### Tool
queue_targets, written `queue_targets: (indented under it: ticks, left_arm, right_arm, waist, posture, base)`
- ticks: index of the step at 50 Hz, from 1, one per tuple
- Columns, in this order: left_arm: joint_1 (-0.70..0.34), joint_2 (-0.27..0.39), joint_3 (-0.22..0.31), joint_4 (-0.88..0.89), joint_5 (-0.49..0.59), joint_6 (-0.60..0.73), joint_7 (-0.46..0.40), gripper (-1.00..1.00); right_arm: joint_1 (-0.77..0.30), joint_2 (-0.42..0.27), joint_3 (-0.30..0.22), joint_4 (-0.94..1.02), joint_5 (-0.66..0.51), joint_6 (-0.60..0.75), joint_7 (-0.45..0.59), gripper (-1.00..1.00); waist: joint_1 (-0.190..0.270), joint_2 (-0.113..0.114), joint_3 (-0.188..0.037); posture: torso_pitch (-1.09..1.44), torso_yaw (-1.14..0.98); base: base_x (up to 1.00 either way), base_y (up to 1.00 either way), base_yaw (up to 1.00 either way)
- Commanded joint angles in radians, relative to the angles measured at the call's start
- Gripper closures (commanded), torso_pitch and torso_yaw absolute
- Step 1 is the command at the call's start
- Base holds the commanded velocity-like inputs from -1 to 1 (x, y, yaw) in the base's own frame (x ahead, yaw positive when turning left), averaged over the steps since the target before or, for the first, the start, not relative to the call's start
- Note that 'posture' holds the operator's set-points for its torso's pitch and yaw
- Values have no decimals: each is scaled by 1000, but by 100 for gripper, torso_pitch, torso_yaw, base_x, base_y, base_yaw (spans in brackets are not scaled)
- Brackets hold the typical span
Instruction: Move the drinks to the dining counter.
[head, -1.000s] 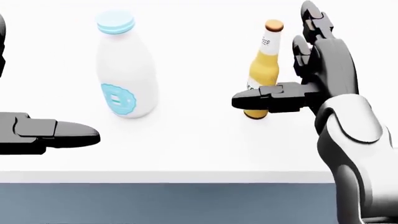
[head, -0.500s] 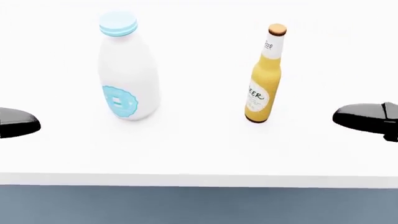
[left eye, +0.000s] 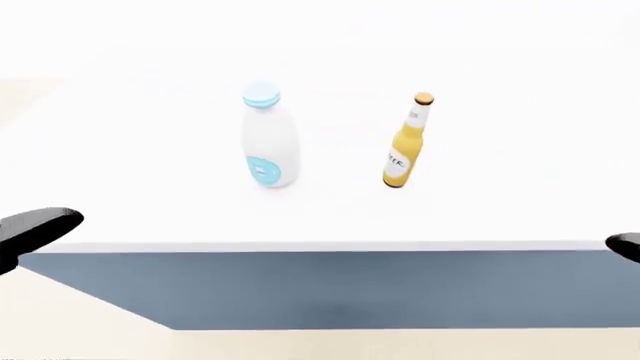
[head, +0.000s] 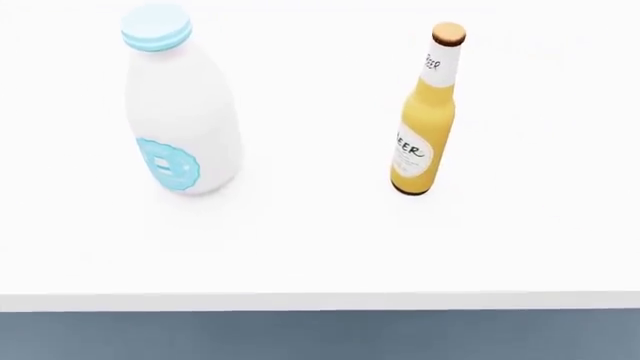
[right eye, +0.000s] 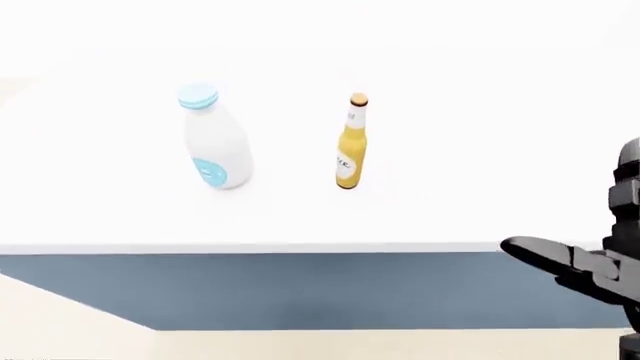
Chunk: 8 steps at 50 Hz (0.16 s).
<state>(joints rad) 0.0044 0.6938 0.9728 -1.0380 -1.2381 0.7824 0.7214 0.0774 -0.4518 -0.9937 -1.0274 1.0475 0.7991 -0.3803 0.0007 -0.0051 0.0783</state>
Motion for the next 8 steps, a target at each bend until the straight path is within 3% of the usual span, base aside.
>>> queue_targets:
  ticks: [1, 4, 8]
  left_arm:
    - [29, 15, -15, -9, 103, -126, 5, -100]
    - [61, 20, -55, -9, 182, -201, 48, -100]
    - [91, -11, -35, -9, 246, -271, 116, -100]
  right_arm:
    - [25, -9, 1, -20, -22, -119, -23, -100]
    - [78, 14, 6, -20, -59, -199, -32, -100]
    - [134, 27, -31, -20, -130, -274, -66, -100]
  waist:
    - [0, -1, -12]
    - [1, -2, -15]
    - [1, -3, -18]
  posture:
    - [0, 0]
    - [0, 0]
    - [0, 0]
  base:
    - [0, 0, 0]
    - [0, 0, 0]
    - [0, 0, 0]
